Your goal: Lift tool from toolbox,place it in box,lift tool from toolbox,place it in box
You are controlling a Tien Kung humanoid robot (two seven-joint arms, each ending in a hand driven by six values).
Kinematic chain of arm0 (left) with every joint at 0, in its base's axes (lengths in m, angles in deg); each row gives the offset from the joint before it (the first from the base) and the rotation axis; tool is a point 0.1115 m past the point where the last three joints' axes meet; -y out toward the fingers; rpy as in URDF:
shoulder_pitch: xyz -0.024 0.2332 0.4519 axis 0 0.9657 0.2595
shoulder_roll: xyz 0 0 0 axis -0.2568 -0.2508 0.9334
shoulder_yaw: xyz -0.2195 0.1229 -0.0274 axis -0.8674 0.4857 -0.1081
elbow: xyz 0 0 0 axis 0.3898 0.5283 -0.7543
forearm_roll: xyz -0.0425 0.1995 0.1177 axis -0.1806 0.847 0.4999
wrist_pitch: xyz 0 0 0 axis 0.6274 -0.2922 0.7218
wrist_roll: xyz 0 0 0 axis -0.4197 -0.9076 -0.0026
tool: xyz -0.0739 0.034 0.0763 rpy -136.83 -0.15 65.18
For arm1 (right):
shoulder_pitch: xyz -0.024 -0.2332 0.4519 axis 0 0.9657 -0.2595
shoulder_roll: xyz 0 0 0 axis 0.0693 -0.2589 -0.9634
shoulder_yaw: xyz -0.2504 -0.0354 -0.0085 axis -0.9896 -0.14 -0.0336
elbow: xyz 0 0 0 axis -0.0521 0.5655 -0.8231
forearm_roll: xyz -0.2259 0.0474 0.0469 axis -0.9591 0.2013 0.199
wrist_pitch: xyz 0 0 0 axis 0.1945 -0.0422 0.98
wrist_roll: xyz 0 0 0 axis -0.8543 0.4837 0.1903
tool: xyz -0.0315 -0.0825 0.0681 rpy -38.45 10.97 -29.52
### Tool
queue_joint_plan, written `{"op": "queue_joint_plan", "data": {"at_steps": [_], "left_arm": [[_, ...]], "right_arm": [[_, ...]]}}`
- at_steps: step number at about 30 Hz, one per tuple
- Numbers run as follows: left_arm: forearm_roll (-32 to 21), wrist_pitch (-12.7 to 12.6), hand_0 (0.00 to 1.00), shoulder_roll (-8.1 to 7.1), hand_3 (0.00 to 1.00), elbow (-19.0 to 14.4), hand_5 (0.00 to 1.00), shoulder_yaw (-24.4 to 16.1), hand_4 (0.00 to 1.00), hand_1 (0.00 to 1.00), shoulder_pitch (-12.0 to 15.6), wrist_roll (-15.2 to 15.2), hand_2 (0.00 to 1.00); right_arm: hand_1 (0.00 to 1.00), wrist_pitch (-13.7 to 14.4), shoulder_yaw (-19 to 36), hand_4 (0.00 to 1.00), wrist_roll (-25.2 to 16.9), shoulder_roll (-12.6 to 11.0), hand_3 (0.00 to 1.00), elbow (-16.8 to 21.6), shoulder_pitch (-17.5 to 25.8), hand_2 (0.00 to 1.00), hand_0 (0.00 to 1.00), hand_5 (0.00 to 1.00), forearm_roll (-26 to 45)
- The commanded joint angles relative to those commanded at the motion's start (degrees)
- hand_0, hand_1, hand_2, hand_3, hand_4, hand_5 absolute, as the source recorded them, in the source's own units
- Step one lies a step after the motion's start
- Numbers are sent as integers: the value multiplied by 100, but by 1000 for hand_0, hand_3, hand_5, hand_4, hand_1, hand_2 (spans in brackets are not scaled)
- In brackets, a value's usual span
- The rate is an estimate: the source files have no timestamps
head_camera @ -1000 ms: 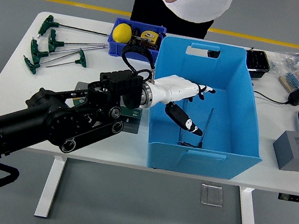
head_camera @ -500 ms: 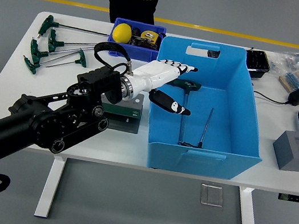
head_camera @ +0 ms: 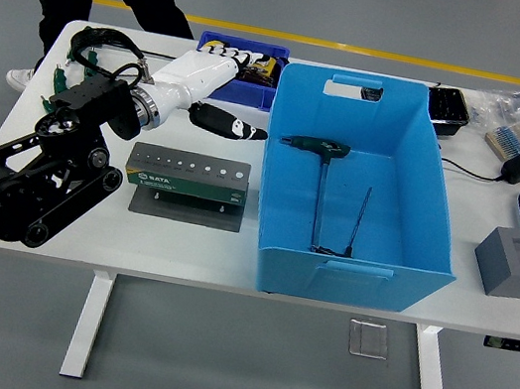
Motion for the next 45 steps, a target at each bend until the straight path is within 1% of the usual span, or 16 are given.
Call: {"op": "queue_joint_plan", "data": {"at_steps": [3,6,7,10,12,13,17,18,19,23,25,28,31,35,40,45], "left_arm": [[-271,-346,998,-34,998,-168,684,-375,998,998,309,64,998],[-709,-824,998,16,998,-417,684,-885,998,998,723,202,998],[-883,-981,952,40,954,-532,708,-1058,998,990,875,273,998],[-1497,-1292,952,36,954,-745,708,-1348,998,990,1185,460,998],[-2018,-1311,952,-13,954,-909,708,-1444,998,990,1403,687,998],[-2242,-1288,887,-32,924,-973,734,-1460,998,938,1484,777,998],[-3210,-1205,887,-30,924,-1213,734,-1548,998,938,1797,972,998],[-3471,-1181,887,1,924,-1269,734,-1608,998,938,1893,996,998],[-3694,-1161,882,28,921,-1302,782,-1656,998,925,1962,1015,983],[-4647,-1043,882,208,921,-1449,782,-1948,998,925,2246,1114,983],[-4928,-997,880,288,922,-1511,819,-2074,998,921,2336,1139,980],[-4976,-930,880,374,922,-1576,819,-2259,998,921,2444,1155,980],[-4899,-889,879,384,918,-1600,836,-2341,998,919,2514,1118,975],[-4836,-854,879,409,918,-1675,836,-2445,998,919,2642,1094,975],[-4769,-848,879,512,921,-1836,847,-2658,998,921,2871,1076,974],[-4573,-779,879,504,920,-1925,862,-2717,998,921,3014,1020,973]], "right_arm": [[520,2,21,914,-2,4,690,0,-4,611,598,938,-2],[520,8,54,914,-4,13,690,0,-1,611,598,938,-12],[520,10,60,913,-5,16,689,0,-1,610,598,939,-9],[520,14,63,913,-6,22,689,0,2,610,598,939,-3],[520,18,67,913,-6,24,689,0,-2,610,598,939,8],[520,20,66,912,-7,24,688,0,-3,614,597,941,16],[520,29,57,912,-14,27,688,0,-11,614,597,941,45],[520,31,52,912,-17,29,688,0,-13,614,597,941,56],[521,33,49,910,-19,31,690,0,-13,616,597,941,66],[521,38,62,910,-27,35,690,0,-17,616,597,941,74],[521,41,66,911,-29,38,690,0,-16,616,597,942,83],[521,40,71,911,-35,40,690,0,-13,616,597,942,87],[521,37,43,909,-48,36,689,0,-6,616,597,943,108],[521,27,-187,909,-84,18,689,0,20,616,597,943,314],[522,33,-400,907,-135,11,689,0,25,620,597,946,587],[522,38,-443,905,-174,7,688,0,42,621,597,948,658]]}}
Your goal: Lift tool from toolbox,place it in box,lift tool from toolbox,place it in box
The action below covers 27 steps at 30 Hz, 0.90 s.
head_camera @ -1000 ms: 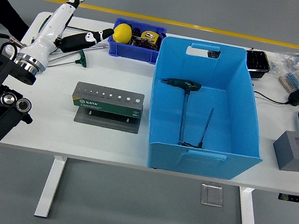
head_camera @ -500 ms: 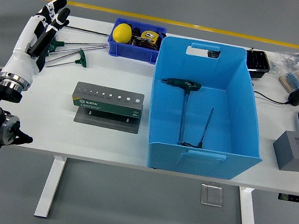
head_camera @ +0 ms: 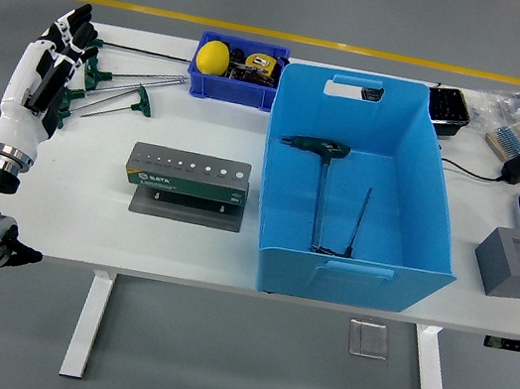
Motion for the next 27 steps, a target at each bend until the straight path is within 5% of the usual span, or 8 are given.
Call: {"op": "queue_joint_plan", "data": {"at_steps": [15,27], "left_arm": [[520,258,878,254,922,-128,879,-546,998,922,461,-64,970],[703,381,874,295,921,-83,887,-525,998,911,409,-144,964]], "right_arm": [[523,-8,177,903,31,28,688,0,99,620,596,951,-208],[521,19,348,902,25,68,687,0,201,612,597,952,-272]]}}
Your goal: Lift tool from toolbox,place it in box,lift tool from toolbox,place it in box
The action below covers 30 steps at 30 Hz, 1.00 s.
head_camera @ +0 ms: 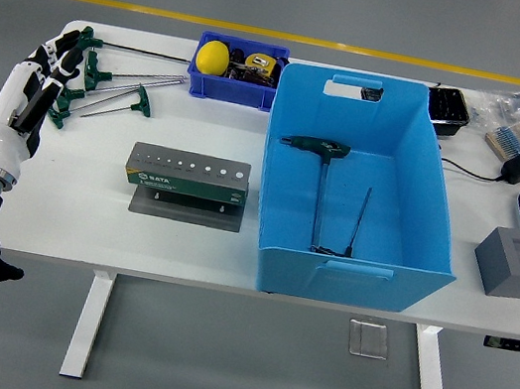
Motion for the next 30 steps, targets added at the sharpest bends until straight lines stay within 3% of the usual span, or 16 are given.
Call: {"op": "queue_joint_plan", "data": {"at_steps": [30], "left_arm": [[-182,-35,870,59,921,42,918,-49,998,907,-17,44,960]], "right_arm": [[522,-11,163,901,3,-8,686,0,-54,614,596,954,-73]]}}
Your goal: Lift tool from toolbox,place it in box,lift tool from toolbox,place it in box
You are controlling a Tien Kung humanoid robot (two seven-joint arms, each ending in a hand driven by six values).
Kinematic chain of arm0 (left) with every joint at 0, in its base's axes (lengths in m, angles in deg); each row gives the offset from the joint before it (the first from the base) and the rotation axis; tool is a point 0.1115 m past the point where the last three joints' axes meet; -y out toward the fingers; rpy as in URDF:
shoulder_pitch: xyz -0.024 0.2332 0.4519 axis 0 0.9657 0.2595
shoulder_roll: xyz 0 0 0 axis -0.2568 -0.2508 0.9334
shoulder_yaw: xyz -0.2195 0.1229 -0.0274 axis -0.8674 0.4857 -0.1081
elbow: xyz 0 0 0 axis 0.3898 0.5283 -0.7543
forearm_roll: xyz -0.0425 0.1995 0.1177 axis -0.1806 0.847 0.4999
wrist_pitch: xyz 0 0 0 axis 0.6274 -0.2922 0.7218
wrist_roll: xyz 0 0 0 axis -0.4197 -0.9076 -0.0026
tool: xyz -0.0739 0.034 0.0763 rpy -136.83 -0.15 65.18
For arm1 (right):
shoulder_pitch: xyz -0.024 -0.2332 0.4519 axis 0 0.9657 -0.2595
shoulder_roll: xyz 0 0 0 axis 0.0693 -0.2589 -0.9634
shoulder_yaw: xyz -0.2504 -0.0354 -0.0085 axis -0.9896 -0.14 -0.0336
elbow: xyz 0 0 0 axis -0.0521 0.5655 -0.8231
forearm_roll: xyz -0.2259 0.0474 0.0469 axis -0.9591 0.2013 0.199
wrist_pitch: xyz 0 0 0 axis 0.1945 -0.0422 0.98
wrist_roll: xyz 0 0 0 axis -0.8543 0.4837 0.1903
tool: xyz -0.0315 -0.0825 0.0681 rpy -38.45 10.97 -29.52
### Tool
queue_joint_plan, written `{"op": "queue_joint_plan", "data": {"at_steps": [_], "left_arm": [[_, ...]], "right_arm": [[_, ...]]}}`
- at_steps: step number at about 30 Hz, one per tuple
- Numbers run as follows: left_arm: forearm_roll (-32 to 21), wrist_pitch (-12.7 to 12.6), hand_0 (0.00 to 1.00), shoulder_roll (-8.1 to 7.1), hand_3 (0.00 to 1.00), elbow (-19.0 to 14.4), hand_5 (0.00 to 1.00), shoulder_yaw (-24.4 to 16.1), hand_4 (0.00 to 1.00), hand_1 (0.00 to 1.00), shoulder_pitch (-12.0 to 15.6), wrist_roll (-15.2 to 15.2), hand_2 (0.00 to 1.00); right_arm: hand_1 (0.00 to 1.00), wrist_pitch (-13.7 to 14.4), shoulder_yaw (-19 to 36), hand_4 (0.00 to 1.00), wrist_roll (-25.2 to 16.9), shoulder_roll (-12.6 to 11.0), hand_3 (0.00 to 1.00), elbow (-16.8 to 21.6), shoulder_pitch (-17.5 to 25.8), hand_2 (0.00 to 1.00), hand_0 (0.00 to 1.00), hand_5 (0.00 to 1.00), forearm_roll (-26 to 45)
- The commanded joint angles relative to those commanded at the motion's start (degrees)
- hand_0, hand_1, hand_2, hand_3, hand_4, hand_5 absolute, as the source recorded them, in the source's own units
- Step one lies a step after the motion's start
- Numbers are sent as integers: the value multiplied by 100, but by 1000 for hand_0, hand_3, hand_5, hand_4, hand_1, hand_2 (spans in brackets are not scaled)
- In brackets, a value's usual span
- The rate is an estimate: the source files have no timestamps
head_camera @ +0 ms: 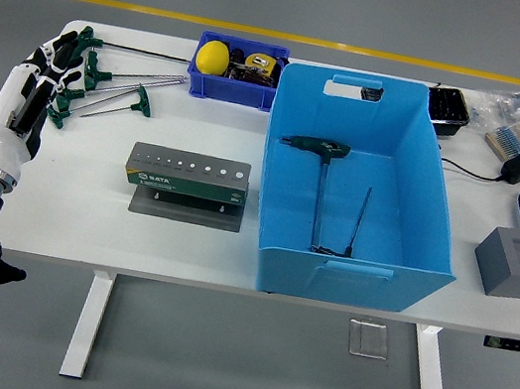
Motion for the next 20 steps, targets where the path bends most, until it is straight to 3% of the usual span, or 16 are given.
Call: {"op": "queue_joint_plan", "data": {"at_steps": [20], "left_arm": [[-707,-41,866,-11,916,-4,966,3,998,895,-44,17,955]], "right_arm": [[521,1,2,901,2,-16,684,0,-30,612,596,953,-12]]}}
